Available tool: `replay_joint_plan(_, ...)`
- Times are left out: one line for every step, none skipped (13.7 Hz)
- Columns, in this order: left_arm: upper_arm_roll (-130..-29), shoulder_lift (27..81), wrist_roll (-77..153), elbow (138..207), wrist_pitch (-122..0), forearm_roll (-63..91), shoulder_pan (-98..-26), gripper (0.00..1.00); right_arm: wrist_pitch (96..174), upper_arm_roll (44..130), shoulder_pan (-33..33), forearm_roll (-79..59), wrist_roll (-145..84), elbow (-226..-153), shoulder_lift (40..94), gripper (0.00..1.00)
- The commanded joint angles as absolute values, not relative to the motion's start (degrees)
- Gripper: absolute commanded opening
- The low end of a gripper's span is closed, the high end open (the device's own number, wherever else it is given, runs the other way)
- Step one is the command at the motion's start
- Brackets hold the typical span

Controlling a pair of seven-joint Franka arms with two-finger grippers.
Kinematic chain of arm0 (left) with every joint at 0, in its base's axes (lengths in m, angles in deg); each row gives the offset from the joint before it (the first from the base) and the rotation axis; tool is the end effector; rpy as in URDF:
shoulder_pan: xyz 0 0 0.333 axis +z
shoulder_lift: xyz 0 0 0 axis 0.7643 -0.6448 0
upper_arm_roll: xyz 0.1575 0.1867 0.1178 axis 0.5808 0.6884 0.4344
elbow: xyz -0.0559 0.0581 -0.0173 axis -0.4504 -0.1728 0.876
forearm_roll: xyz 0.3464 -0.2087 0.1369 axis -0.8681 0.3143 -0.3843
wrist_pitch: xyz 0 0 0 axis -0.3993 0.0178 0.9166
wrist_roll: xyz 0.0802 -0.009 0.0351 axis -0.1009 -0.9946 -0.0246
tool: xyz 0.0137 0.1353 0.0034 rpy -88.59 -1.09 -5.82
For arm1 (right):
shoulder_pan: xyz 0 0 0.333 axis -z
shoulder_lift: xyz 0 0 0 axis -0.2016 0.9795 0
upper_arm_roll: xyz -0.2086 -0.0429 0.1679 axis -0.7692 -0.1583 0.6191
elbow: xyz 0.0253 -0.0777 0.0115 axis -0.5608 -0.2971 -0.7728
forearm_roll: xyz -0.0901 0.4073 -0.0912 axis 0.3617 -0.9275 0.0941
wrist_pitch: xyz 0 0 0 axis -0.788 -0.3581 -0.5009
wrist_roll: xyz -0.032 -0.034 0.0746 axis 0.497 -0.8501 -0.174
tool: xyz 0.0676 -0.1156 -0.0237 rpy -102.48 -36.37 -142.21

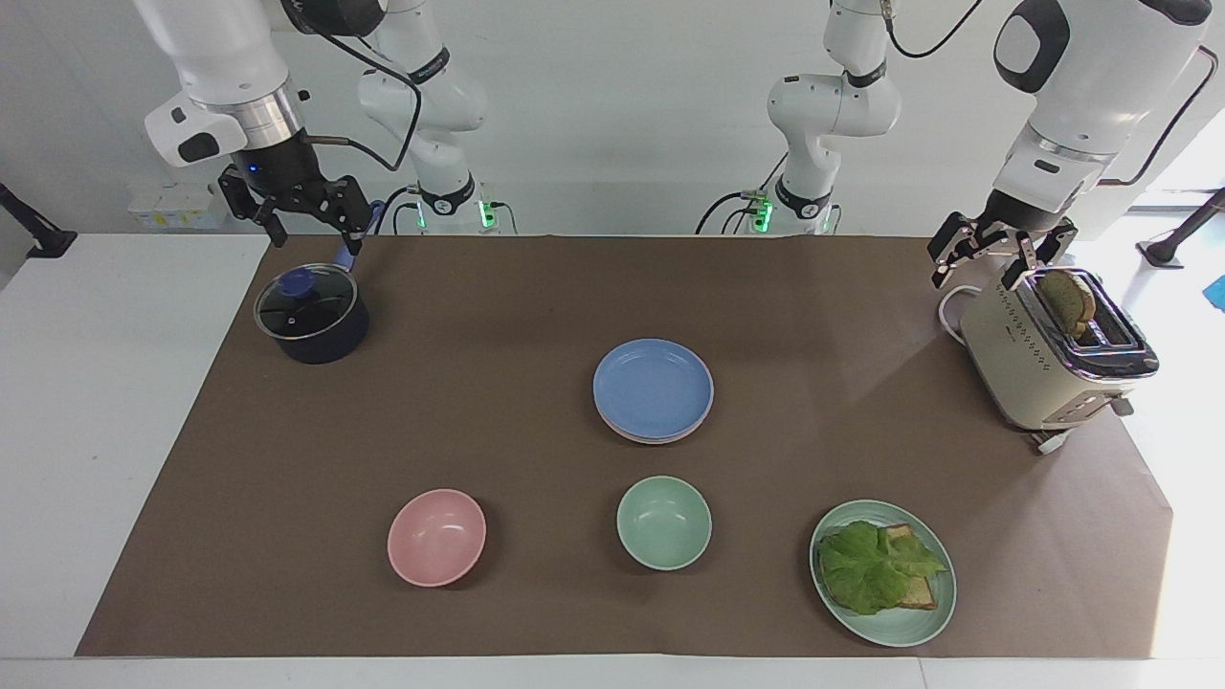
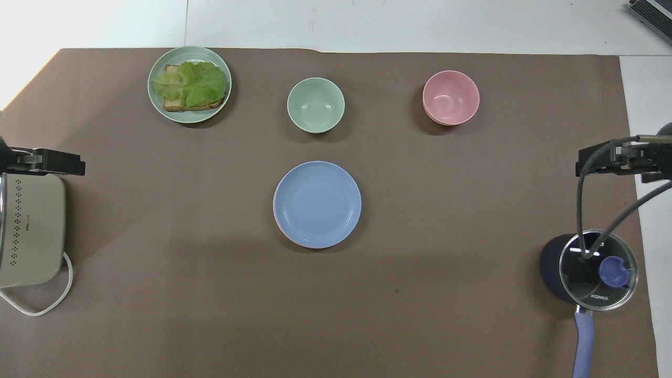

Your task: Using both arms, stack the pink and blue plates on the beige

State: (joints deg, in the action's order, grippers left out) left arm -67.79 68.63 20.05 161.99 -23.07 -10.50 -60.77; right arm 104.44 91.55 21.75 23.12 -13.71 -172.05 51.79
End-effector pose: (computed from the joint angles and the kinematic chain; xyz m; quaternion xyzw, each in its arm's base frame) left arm 0.5871 -0.0224 0.5313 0.9978 -0.0384 0.0516 0.0149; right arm 0.5841 0.0112 0.5782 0.9978 -0.0624 0.0046 0.0205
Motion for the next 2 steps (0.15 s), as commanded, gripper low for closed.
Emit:
replay_joint_plan(-68.19, 68.91, 19.71, 161.3, -21.85, -11.47, -60.22, 1.0, 103.8, 91.7, 22.26, 21.68, -15.02, -172.73, 50.96, 1.0)
replay_joint_plan(-68.19, 68.91, 19.71, 161.3, -21.85, -11.47, -60.22, 1.0, 103.8, 91.7, 22.26, 21.59, -15.02, -172.73, 50.96, 1.0)
